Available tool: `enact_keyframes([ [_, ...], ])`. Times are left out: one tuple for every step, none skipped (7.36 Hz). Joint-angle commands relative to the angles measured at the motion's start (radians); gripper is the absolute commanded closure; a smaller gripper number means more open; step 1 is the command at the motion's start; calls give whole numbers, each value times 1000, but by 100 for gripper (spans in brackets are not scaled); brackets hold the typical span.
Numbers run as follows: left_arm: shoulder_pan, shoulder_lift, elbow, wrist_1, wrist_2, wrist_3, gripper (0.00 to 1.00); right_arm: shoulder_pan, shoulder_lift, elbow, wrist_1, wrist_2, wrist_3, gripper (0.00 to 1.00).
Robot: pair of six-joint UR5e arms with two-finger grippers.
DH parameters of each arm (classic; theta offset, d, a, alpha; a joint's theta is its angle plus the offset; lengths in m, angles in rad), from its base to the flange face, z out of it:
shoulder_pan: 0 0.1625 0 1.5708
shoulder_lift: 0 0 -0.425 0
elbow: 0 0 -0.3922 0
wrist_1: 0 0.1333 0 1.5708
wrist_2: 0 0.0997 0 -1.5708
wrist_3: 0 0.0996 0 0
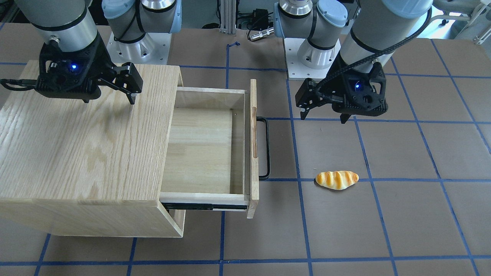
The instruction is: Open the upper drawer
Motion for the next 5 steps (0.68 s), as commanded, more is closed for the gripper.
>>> enact_keyframes([
  [17, 83, -1, -76, 116, 25, 0, -1, 0, 0, 0, 0, 0, 0],
  [26, 91, -3, -74, 121, 45, 0, -1, 0, 0, 0, 0, 0, 0],
  [30, 88, -4, -71, 115, 45, 0, -1, 0, 2, 0, 0, 0, 0],
  [31, 85, -1, -67, 106, 45, 0, -1, 0, 0, 0, 0, 0, 0],
  [33, 86, -1, -64, 68, 45, 0, -1, 0, 0, 0, 0, 0, 0],
])
